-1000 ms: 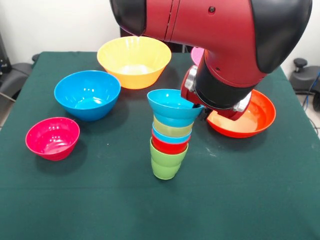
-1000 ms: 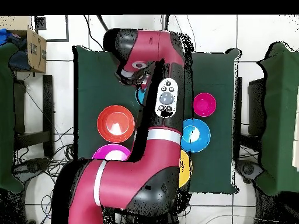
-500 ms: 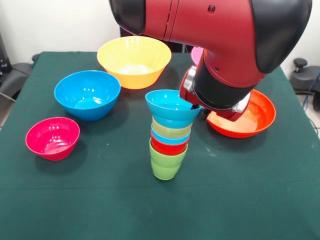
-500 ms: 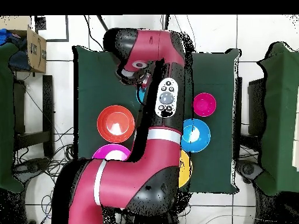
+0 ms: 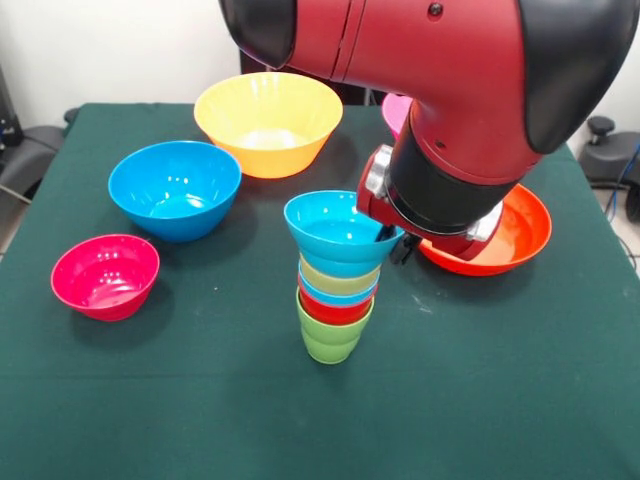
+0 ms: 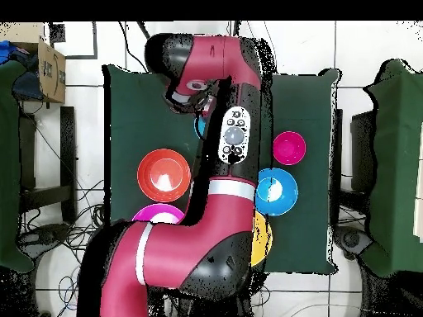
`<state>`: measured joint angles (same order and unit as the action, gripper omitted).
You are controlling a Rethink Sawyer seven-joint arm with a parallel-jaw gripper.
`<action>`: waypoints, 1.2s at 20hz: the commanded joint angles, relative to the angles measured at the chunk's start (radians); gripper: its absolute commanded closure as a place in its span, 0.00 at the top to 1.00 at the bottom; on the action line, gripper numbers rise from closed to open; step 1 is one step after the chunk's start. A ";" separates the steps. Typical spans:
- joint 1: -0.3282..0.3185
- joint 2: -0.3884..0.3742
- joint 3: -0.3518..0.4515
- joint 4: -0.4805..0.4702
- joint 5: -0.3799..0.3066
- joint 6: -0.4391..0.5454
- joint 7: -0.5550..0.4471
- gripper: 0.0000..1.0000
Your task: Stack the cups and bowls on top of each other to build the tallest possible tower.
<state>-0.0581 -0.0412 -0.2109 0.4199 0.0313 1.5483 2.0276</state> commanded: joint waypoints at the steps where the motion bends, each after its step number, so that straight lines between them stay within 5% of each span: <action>1: -0.007 0.056 0.069 0.048 -0.017 -0.097 0.042 0.00; 24: -0.011 0.041 0.064 0.100 -0.007 -0.129 0.051 0.00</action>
<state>-0.0580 -0.0366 -0.2271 0.4131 0.0315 1.5481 2.0276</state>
